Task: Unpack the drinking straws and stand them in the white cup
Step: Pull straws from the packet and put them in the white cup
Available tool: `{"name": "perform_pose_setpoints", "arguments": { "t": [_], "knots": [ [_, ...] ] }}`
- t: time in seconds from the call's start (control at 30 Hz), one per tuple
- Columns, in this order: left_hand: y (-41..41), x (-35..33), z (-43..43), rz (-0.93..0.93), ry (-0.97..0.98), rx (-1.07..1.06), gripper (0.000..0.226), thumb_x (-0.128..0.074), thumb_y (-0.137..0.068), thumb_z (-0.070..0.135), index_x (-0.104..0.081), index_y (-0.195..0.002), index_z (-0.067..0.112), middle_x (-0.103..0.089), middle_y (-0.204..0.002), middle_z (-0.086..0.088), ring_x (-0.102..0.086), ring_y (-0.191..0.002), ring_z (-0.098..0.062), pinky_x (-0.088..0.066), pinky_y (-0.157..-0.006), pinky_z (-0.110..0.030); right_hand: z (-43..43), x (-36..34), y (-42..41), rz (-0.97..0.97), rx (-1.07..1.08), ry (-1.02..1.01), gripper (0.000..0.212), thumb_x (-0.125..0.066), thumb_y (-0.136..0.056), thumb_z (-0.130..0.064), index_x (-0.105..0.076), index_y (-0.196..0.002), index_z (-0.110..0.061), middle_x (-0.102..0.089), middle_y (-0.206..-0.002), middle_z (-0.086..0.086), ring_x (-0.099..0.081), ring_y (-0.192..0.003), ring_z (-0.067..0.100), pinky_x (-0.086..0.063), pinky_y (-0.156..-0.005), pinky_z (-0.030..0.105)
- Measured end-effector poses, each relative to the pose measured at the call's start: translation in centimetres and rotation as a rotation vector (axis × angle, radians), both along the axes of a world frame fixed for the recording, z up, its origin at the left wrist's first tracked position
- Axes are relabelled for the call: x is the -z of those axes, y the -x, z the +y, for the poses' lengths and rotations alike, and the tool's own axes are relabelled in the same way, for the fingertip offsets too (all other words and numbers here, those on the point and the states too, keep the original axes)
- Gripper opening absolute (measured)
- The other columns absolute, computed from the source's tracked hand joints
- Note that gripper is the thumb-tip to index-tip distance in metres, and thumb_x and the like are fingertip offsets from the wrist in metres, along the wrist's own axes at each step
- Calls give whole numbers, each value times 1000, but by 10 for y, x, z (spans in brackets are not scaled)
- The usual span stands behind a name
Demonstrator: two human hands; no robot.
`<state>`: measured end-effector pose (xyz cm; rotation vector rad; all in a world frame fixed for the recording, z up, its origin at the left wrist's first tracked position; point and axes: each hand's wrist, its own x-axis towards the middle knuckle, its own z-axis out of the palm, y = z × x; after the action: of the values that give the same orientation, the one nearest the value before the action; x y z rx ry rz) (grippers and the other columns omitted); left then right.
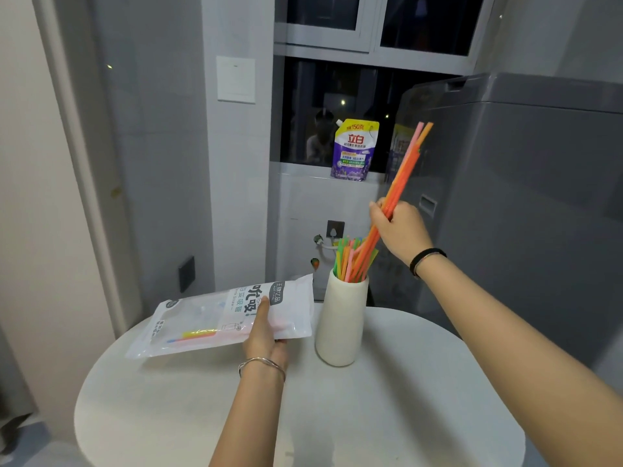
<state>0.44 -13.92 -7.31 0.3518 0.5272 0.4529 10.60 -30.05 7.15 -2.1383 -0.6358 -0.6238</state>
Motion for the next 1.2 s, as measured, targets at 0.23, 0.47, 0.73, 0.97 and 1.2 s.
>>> {"name": "perform_pose_setpoints", "arguments": {
  "t": [0.23,0.47,0.73,0.97,1.2],
  "knots": [
    [4,-2,-3,-8,-14,-2,50,-61,-92,14,-48,-141,11,-57,-139,-8,-58,-110,-21,-42,-108,-48,7,3,-8,105,29,127,41,-45,-96,-29,-44,-58,-13,-54,-62,11,-56,-59,25,-47,-60,31],
    [6,-6,-5,-16,-18,-17,49,-59,-93,12,-48,-141,11,-57,-139,-8,-62,-90,-16,-47,-93,-38,9,5,-7,89,29,110,42,-42,-96,-33,-52,-64,-8,-58,-64,13,-58,-60,28,-52,-64,36],
    [5,-4,-3,-11,-17,-2,47,-61,-92,13,-50,-138,12,-58,-138,-7,-58,-106,-20,-46,-103,-42,7,10,-13,228,-39,175,31,-60,-87,-38,-54,-70,-13,-56,-70,5,-58,-68,21,-52,-69,37],
    [5,-3,-5,-8,-22,-2,48,-62,-92,12,-50,-138,12,-59,-138,-7,-58,-106,-19,-48,-97,-40,11,8,-9,106,-160,-167,67,-56,-91,-19,-17,-146,-30,-47,-130,4,-54,-105,16,-54,-80,33],
    [8,-5,-7,3,-31,11,47,-62,-92,13,-50,-137,11,-59,-137,-7,-59,-106,-20,-51,-85,-39,5,35,-3,95,-131,472,41,-34,-100,-32,-44,-137,-18,-45,-144,4,-47,-127,20,-40,-103,35]
  ]
}}
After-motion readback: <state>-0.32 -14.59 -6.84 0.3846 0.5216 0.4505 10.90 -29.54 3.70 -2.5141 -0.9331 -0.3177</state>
